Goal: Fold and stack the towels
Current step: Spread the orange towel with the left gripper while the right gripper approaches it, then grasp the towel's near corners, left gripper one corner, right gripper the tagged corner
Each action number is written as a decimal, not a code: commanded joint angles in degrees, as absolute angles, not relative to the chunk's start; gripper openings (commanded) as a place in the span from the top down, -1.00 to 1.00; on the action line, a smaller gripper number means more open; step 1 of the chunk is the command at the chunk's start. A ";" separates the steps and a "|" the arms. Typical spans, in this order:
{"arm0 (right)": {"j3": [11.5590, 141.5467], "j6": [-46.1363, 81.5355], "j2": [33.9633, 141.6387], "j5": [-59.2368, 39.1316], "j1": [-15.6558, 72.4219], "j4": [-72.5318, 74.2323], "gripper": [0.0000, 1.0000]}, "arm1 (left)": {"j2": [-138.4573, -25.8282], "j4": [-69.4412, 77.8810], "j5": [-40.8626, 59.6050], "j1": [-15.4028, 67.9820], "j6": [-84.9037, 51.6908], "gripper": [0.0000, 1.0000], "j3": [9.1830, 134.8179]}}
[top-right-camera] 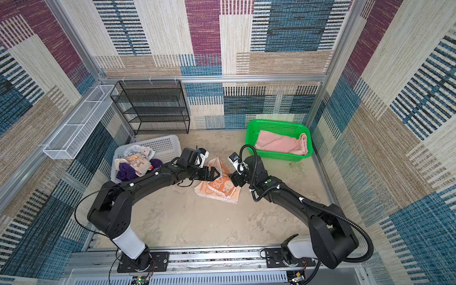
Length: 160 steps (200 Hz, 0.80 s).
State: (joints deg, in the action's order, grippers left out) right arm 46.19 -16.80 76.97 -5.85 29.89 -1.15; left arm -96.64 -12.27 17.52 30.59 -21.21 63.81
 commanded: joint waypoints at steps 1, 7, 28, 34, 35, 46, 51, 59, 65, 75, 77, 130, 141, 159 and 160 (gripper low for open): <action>47.64 -18.15 77.33 -6.09 30.73 0.08 -0.67 | -94.01 -12.24 11.61 30.41 -20.56 -0.99 61.63; 47.49 -17.17 77.39 -5.68 31.12 -0.10 -0.67 | -93.24 -12.69 10.75 30.33 -20.49 -0.99 61.01; 45.53 -12.29 76.94 -4.25 32.47 -0.62 -0.65 | -91.12 -14.24 8.04 30.13 -20.26 -0.99 58.82; 44.68 -10.12 76.83 -3.55 32.84 -0.70 -0.63 | -90.68 -14.38 7.32 30.15 -20.30 -0.99 58.15; 44.58 -9.76 76.73 -3.45 32.90 -0.70 -0.62 | -90.65 -14.40 7.22 30.15 -20.30 -0.99 58.03; 43.29 -6.21 76.35 -3.25 33.35 -0.86 -0.59 | -90.29 -14.38 6.45 29.98 -20.30 -0.98 56.91; 42.70 -3.89 76.17 -2.72 33.61 -0.93 -0.57 | -90.39 -14.53 6.22 29.89 -20.38 -0.98 56.62; 41.52 -0.99 75.64 -2.13 33.94 -1.02 -0.54 | -90.79 -14.93 5.85 29.70 -20.55 -0.96 56.30; 40.50 1.19 75.22 -2.03 34.01 -1.03 -0.53 | -91.30 -15.20 5.72 29.61 -20.78 -0.93 56.17; 39.02 4.34 74.32 -1.72 34.11 -1.20 -0.50 | -92.12 -15.36 5.71 29.38 -21.08 -0.86 56.00; 38.67 4.71 74.06 -1.62 34.10 -1.33 -0.50 | -92.35 -15.31 5.71 29.36 -21.20 -0.84 55.99; 32.03 13.90 69.38 -2.23 34.50 -2.64 -0.34 | -96.16 -13.25 8.05 29.26 -22.21 -0.37 54.93; 30.86 15.01 69.07 -2.67 34.76 -2.05 -0.32 | -96.71 -13.35 8.56 29.27 -22.49 -0.25 55.01; 29.23 16.23 69.06 -3.07 35.78 -1.33 -0.31 | -97.03 -13.64 9.17 29.27 -22.93 -0.04 54.77; 29.23 16.23 69.06 -3.07 35.78 -1.33 -0.31 | -96.99 -13.63 9.20 29.27 -22.98 -0.03 54.72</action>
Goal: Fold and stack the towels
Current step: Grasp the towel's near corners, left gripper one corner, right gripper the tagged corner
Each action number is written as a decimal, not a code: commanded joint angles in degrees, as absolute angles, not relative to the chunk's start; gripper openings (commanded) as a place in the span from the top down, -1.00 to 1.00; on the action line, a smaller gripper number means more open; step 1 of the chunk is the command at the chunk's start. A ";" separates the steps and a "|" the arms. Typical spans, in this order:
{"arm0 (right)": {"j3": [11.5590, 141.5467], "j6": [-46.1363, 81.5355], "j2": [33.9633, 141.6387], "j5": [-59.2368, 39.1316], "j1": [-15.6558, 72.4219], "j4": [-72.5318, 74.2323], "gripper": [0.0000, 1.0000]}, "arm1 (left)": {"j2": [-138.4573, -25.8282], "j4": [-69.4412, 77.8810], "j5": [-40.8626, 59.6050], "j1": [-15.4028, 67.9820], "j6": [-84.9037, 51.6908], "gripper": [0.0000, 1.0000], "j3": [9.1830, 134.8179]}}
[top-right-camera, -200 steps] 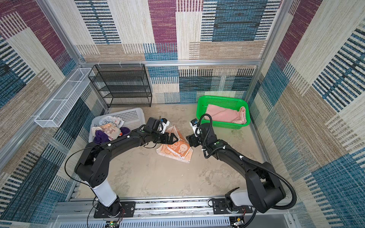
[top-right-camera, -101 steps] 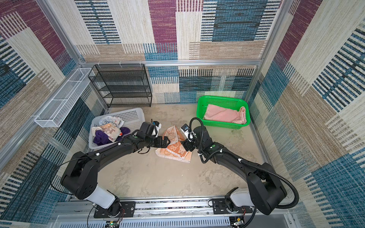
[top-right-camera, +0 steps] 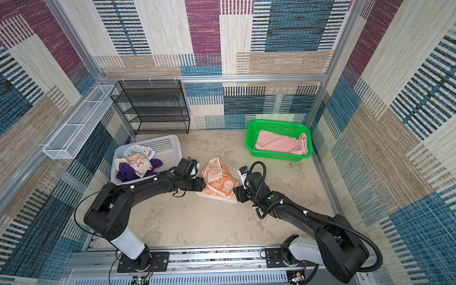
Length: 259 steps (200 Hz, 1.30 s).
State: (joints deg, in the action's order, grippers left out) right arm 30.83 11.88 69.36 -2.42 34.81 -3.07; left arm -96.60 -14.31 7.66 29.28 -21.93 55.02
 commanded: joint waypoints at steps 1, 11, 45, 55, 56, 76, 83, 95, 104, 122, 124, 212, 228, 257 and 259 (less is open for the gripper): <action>29.16 16.24 69.11 -3.03 35.82 -1.28 -0.30 | -96.97 -13.67 9.21 29.27 -23.00 -0.02 54.69; 28.75 16.41 69.39 -3.14 36.48 -0.91 -0.30 | -96.70 -13.75 9.47 29.22 -23.19 0.07 54.42; 28.56 15.95 70.99 -2.60 39.24 -1.41 -0.29 | -94.74 -14.49 9.67 29.27 -23.29 0.10 53.23; 28.56 15.92 71.20 -2.65 39.78 -1.48 -0.29 | -94.23 -14.64 9.58 29.27 -23.29 0.10 52.86; 28.59 15.91 71.26 -2.64 39.92 -1.49 -0.29 | -94.18 -14.62 9.58 29.27 -23.29 0.10 52.80; 29.04 16.29 72.36 -1.90 40.92 -2.17 -0.27 | -93.73 -14.53 9.20 29.27 -23.20 0.24 52.24; 29.35 16.30 72.73 -1.78 41.40 -2.33 -0.26 | -93.77 -14.50 8.99 29.26 -23.20 0.33 52.08; 29.95 16.50 73.73 -1.04 42.31 -2.96 -0.24 | -93.80 -14.38 8.70 29.27 -23.28 0.49 51.96; 30.26 16.60 74.46 -0.77 42.90 -3.18 -0.24 | -93.82 -14.20 8.61 29.27 -23.28 0.60 51.90; 30.74 17.26 76.76 0.85 43.91 -3.20 -0.22 | -93.87 -13.85 8.61 29.26 -23.20 0.76 51.94; 30.75 17.33 76.92 0.95 43.93 -3.18 -0.22 | -93.87 -13.88 8.61 29.22 -23.16 0.77 51.99; 32.96 17.66 82.10 6.88 44.65 -2.31 -0.07 | -93.05 -14.51 8.35 29.18 -22.59 1.00 52.05; 33.48 17.31 83.14 6.05 44.76 -2.26 -0.07 | -92.79 -14.75 8.27 29.18 -22.55 1.00 52.21; 34.15 17.55 85.57 5.83 45.43 -3.80 -0.07 | -92.11 -14.99 8.00 29.09 -22.54 1.00 52.37; 34.16 17.55 85.66 5.85 45.50 -3.89 -0.07 | -92.07 -15.02 7.93 29.09 -22.51 1.00 52.44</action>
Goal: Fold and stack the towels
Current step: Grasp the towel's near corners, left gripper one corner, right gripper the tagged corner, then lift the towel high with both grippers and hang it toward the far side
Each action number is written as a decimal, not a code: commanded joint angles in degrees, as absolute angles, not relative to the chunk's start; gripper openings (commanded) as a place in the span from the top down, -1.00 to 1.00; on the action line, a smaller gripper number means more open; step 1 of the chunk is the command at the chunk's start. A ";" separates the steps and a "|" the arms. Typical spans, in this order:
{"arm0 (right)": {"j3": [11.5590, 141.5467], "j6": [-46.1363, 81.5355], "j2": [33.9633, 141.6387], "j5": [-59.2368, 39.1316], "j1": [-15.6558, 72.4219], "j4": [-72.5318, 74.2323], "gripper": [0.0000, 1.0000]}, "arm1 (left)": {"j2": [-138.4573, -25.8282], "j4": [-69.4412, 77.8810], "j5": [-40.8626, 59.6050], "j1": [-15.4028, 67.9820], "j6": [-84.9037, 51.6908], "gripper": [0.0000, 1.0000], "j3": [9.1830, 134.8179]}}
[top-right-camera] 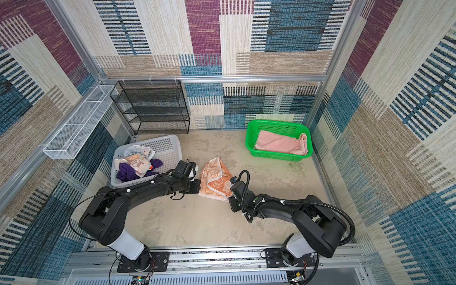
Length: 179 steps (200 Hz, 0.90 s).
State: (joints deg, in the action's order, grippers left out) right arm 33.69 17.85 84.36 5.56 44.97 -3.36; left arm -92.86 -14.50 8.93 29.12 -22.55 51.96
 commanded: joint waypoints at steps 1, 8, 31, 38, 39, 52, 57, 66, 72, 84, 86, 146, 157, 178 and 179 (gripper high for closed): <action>34.16 17.55 85.66 5.85 45.50 -3.89 -0.07 | -92.04 -15.07 7.92 29.09 -22.50 1.00 52.41; 34.11 17.77 86.18 5.82 45.74 -3.99 -0.06 | -92.01 -15.29 7.88 29.09 -22.45 1.00 52.47; 34.40 18.57 87.79 5.86 46.40 -4.54 0.08 | -91.75 -16.04 7.47 29.09 -22.06 1.00 53.05; 34.53 18.80 88.37 5.97 46.56 -4.87 0.15 | -91.59 -16.17 7.38 29.09 -21.95 1.00 53.14; 34.58 18.89 88.48 5.93 46.57 -4.89 0.16 | -91.58 -16.17 7.38 29.09 -21.96 1.00 53.11; 34.87 19.41 89.56 6.31 46.89 -5.39 0.25 | -91.26 -16.17 7.31 29.08 -21.86 1.00 53.13; 34.99 19.81 89.92 6.53 47.14 -5.71 0.29 | -91.12 -16.19 7.23 29.09 -21.88 1.00 53.11; 35.07 20.34 90.55 6.76 47.66 -6.18 0.31 | -90.93 -16.41 7.08 29.09 -21.80 1.00 53.13; 35.07 20.71 90.97 6.90 48.01 -6.43 0.31 | -90.77 -16.48 7.03 29.09 -21.69 1.00 53.08; 35.15 21.42 91.84 7.53 48.98 -6.85 0.35 | -90.39 -16.56 6.79 29.09 -21.63 1.00 52.92; 35.15 21.50 92.02 7.55 49.20 -6.92 0.37 | -90.40 -16.60 6.77 29.03 -21.62 1.00 52.93; 38.93 20.07 92.27 8.90 50.83 -8.93 1.00 | -88.79 -17.11 7.78 28.92 -20.94 1.00 54.04; 40.20 19.25 90.02 9.73 50.81 -9.78 1.00 | -87.88 -17.60 8.75 28.74 -20.68 1.00 54.85; 42.70 17.45 85.72 11.07 49.76 -11.84 1.00 | -85.46 -18.32 10.72 28.31 -20.57 1.00 57.00; 42.89 17.38 85.57 11.12 49.66 -11.99 1.00 | -85.31 -18.34 10.81 28.30 -20.57 1.00 57.20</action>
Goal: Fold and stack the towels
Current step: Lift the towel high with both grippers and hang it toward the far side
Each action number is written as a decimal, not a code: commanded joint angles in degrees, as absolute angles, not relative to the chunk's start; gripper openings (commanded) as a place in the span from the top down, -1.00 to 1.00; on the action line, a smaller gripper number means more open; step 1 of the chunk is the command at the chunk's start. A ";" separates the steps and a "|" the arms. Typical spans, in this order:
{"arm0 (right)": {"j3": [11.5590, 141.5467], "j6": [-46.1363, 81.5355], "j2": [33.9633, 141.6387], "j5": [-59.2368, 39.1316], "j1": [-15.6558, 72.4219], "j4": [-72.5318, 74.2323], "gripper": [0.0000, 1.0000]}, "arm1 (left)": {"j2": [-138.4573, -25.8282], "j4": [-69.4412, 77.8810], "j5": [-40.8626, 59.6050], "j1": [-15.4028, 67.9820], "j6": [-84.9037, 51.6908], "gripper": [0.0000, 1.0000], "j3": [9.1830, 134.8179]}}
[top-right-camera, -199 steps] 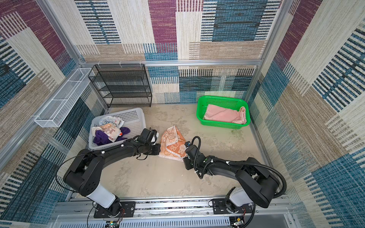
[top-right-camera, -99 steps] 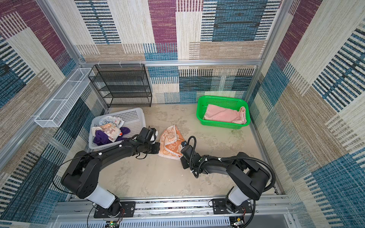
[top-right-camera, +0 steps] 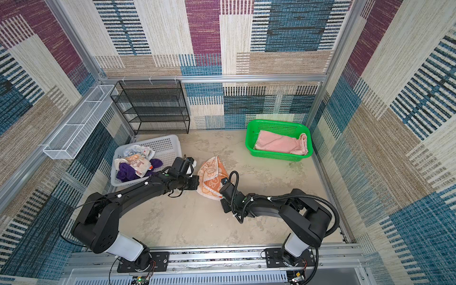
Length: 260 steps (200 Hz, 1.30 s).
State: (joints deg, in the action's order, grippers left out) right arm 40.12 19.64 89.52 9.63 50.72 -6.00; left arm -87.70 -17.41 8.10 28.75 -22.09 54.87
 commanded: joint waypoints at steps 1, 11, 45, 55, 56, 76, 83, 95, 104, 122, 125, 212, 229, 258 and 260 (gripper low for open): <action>43.02 17.35 85.37 11.18 49.57 -12.10 1.00 | -85.20 -18.44 10.85 28.30 -20.57 1.00 57.29; 44.19 16.78 83.50 10.81 48.06 -13.35 1.00 | -83.68 -18.88 11.53 28.08 -20.65 1.00 58.43; 47.86 14.62 76.49 10.09 41.95 -16.62 1.00 | -78.62 -20.63 12.84 27.51 -21.00 1.00 63.29; 49.39 13.39 74.19 10.68 40.94 -17.30 1.00 | -77.42 -21.21 13.73 27.35 -20.93 1.00 65.14; 49.61 13.29 73.97 10.79 40.86 -17.35 1.00 | -77.34 -21.24 13.85 27.34 -20.92 1.00 65.35; 52.88 10.74 69.69 11.74 39.83 -18.55 1.00 | -75.67 -22.71 16.48 27.33 -20.68 1.00 69.83; 54.23 9.90 68.32 12.02 39.58 -18.87 1.00 | -75.06 -22.77 17.43 27.33 -20.66 1.00 71.07; 55.90 8.74 66.35 12.75 39.29 -19.70 1.00 | -74.13 -22.69 18.50 27.33 -20.78 1.00 72.86; 57.48 7.94 65.26 13.08 39.11 -20.39 1.00 | -73.29 -22.63 19.05 27.32 -20.83 1.00 74.20; 60.35 6.78 63.63 13.59 38.94 -21.69 1.00 | -72.06 -23.24 19.25 27.33 -20.76 1.00 77.26; 60.77 6.70 63.38 13.77 38.94 -21.86 1.00 | -71.84 -23.45 19.13 27.33 -20.82 1.00 77.70; 72.70 0.89 62.81 22.15 38.07 -19.81 1.00 | -68.76 -25.66 9.89 26.66 -20.76 1.00 86.56; 75.40 -0.99 65.08 22.64 36.57 -18.29 1.00 | -72.10 -27.55 9.83 24.59 -21.36 1.00 90.58; 78.24 -2.66 69.30 18.62 31.65 -14.14 1.00 | -79.15 -26.00 16.94 18.60 -25.76 1.00 95.28; 78.32 -2.65 69.46 18.45 31.43 -14.01 1.00 | -79.75 -25.88 17.37 18.14 -25.89 1.00 95.65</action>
